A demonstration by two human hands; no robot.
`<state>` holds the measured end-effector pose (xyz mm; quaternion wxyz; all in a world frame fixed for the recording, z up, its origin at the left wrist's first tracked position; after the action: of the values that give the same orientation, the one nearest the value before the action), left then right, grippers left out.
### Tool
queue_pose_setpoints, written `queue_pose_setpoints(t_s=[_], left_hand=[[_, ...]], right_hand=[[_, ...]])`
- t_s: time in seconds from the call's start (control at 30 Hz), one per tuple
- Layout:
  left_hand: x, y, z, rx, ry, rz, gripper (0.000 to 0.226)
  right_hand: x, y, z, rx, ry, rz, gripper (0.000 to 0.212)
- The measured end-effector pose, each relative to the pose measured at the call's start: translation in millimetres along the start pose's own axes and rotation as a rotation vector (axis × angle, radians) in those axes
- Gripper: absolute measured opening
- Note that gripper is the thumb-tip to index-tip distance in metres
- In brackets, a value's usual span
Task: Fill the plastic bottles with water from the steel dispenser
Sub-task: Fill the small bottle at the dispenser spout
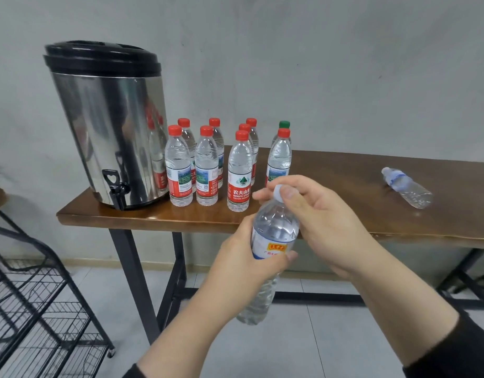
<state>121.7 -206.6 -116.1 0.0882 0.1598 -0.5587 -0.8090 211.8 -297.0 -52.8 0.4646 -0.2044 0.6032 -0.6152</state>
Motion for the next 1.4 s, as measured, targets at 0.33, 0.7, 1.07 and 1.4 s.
queue_pose_setpoints(t_s=[0.33, 0.7, 1.07, 1.4], left_hand=[[-10.4, -3.3, 3.3, -0.012, -0.048, -0.026, 0.049], [-62.4, 16.1, -30.7, -0.02, -0.022, -0.118, 0.052], [-209.3, 32.7, -101.0, 0.141, 0.026, -0.105, 0.062], [-335.3, -17.1, -147.7, 0.136, 0.146, -0.058, 0.062]], right_hand=[[-1.4, 0.4, 4.3, 0.073, -0.049, -0.047, 0.034], [1.3, -11.7, 55.9, 0.158, 0.227, 0.039, 0.021], [-9.3, 65.8, 233.3, 0.433, 0.531, -0.132, 0.039], [-48.8, 147.1, 378.8, 0.91, 0.488, -0.422, 0.047]])
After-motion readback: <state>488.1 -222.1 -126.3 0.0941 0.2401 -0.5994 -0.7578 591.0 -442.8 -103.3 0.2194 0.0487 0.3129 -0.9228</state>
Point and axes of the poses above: each hand's wrist, its own x-axis away from the middle knuckle, its own z-axis out of the back of the hand, y = z × x, the point moved 7 cm from there along -x, towards the middle knuckle, and after that the axes turned 8 degrees about -y, right-handed, at the moved point
